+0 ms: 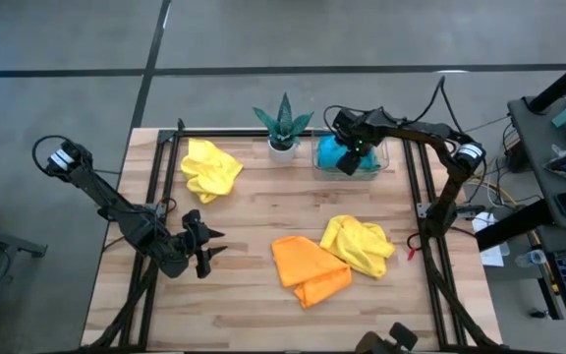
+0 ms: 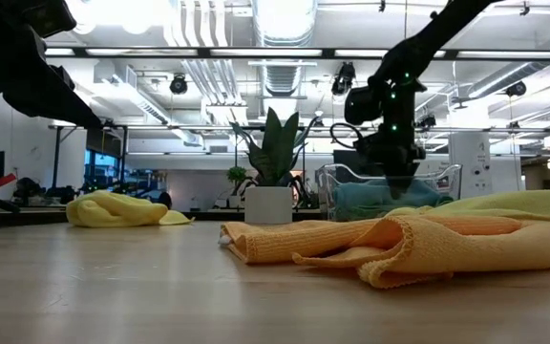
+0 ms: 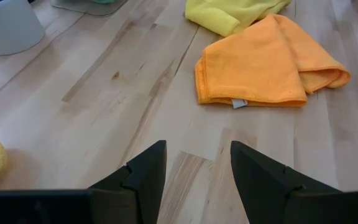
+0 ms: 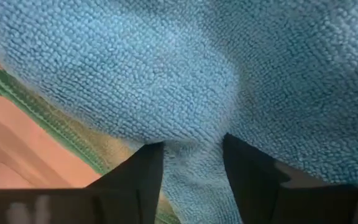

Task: Fold microfiber towels
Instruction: Put the blue microfiber towel into the transparent bin

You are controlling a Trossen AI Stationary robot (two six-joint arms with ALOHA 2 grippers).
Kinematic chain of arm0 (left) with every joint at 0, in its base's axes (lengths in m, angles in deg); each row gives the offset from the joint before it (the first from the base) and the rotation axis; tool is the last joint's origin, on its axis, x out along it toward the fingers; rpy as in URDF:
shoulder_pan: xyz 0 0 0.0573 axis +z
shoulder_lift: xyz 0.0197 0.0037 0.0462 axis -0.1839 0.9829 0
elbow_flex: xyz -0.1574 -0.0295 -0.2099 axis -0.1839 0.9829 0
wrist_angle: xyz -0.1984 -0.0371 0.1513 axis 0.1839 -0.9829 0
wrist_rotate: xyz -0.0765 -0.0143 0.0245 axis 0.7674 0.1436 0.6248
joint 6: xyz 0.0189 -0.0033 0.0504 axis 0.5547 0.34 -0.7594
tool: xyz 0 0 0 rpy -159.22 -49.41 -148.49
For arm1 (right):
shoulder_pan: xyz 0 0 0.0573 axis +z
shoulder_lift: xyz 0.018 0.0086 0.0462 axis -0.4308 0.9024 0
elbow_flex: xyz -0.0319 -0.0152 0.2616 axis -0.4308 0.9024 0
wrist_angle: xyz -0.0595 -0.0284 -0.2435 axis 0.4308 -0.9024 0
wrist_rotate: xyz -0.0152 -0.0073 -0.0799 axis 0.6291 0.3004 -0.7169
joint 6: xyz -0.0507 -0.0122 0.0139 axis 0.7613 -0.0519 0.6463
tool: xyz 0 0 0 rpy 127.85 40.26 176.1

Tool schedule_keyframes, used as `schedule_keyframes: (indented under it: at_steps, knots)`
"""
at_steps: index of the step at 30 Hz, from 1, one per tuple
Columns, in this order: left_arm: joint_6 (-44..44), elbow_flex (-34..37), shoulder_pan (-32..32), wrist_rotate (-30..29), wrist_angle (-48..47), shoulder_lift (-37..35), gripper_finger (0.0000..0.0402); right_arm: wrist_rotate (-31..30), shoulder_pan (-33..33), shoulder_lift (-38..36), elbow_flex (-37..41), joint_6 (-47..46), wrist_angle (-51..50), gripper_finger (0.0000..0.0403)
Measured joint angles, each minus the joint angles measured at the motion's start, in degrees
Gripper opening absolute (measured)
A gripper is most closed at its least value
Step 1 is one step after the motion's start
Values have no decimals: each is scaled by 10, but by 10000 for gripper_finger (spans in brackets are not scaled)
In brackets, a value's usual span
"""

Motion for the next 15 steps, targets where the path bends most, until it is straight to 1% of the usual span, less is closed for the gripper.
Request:
schedule_keyframes:
  at_steps: [3,7,9,15]
  knots:
    - [-2,0,0,0,0,0,164,0,0,1,2,15,-6,112]
    - [-2,0,0,0,0,0,164,0,0,1,-2,32,-12,29]
    - [-1,0,0,0,1,0,164,0,0,0,-5,39,-18,17]
    - [-2,0,0,0,4,0,164,-1,0,-2,-42,63,-83,9]
